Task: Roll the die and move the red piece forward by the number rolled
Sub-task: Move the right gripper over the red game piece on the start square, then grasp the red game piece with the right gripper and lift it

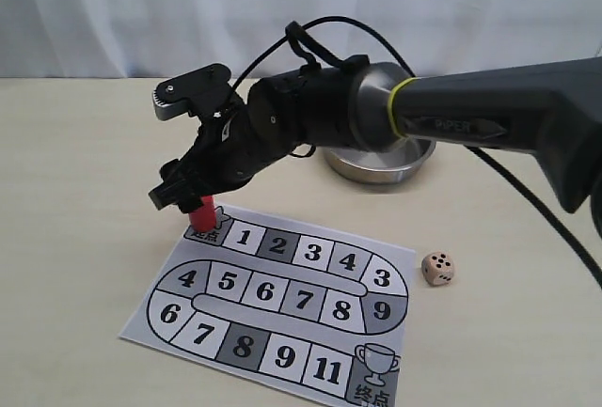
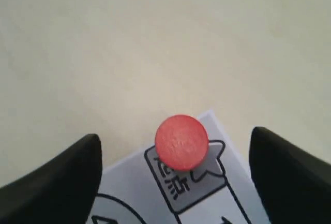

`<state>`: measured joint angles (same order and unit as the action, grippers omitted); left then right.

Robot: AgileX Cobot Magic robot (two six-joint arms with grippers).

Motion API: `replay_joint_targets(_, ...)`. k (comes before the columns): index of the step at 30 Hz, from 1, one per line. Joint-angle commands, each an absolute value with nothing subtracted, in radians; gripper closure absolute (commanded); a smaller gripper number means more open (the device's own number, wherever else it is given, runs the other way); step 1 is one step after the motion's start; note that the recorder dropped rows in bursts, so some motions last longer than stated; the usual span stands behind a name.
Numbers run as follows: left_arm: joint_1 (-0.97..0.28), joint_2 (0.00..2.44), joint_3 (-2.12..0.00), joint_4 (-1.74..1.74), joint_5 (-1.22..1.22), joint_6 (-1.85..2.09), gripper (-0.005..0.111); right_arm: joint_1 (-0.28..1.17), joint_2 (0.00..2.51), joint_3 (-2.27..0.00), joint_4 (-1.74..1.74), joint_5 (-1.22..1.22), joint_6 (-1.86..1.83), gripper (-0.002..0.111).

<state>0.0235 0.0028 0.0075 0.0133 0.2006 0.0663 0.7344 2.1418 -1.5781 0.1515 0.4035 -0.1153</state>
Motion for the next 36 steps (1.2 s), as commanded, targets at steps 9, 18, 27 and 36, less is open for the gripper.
replay_joint_targets(9, 0.022, 0.0, 0.0, 0.014, 0.186, 0.062, 0.107, 0.747, 2.22, -1.582, 0.148, 0.25, -0.121, 0.034)
replay_joint_targets(18, 0.022, 0.0, 0.0, 0.014, 0.186, 0.062, 0.107, 0.745, 2.261, -1.582, 0.138, 0.207, -0.121, 0.034)
replay_joint_targets(27, 0.022, 0.0, 0.0, 0.014, 0.186, 0.062, 0.107, 0.742, 2.28, -1.582, 0.138, 0.207, -0.121, 0.067)
replay_joint_targets(36, 0.022, 0.0, 0.0, 0.014, 0.188, 0.062, 0.107, 0.742, 2.218, -1.582, 0.134, 0.237, -0.121, 0.104)
